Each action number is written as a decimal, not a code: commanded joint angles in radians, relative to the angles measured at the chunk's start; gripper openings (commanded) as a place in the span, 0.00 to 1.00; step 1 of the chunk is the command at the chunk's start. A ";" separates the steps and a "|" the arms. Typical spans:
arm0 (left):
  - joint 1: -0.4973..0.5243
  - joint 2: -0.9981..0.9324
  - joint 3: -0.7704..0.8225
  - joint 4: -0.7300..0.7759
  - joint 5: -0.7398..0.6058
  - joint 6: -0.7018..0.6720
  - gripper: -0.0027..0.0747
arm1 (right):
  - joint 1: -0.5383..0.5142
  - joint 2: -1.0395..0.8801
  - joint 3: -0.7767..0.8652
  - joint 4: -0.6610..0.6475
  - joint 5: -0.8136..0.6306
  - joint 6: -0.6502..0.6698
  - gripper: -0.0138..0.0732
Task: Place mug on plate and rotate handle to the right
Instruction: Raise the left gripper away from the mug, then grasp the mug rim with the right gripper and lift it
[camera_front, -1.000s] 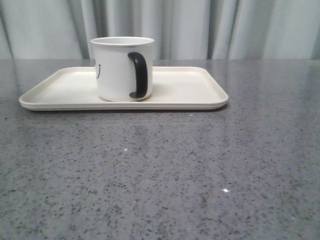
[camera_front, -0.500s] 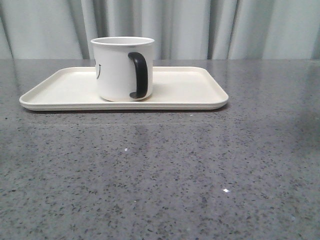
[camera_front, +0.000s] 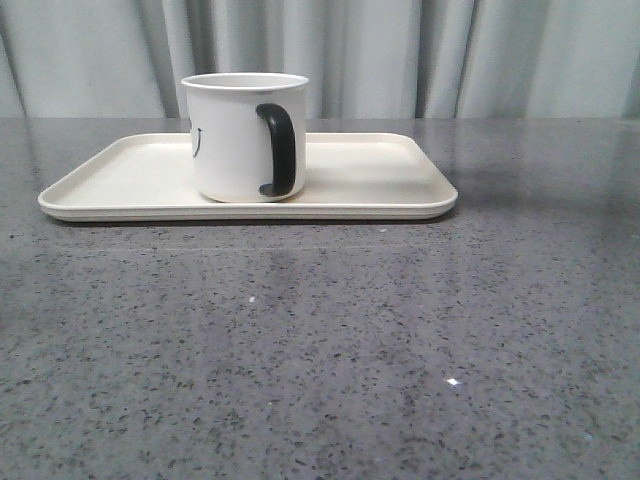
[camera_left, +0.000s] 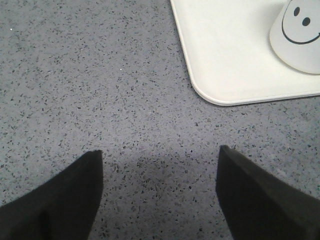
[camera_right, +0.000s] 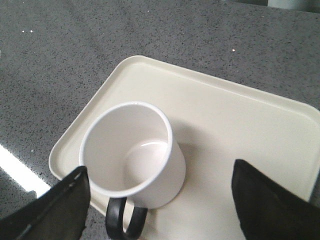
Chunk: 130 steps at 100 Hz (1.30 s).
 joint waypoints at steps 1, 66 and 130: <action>0.004 -0.004 -0.026 0.001 -0.069 -0.009 0.65 | 0.021 0.025 -0.081 0.020 -0.041 0.009 0.83; 0.004 -0.004 -0.026 0.001 -0.069 -0.009 0.65 | 0.064 0.244 -0.179 -0.089 -0.027 0.120 0.83; 0.004 -0.004 -0.026 0.001 -0.069 -0.009 0.65 | 0.066 0.261 -0.191 -0.008 -0.042 0.113 0.09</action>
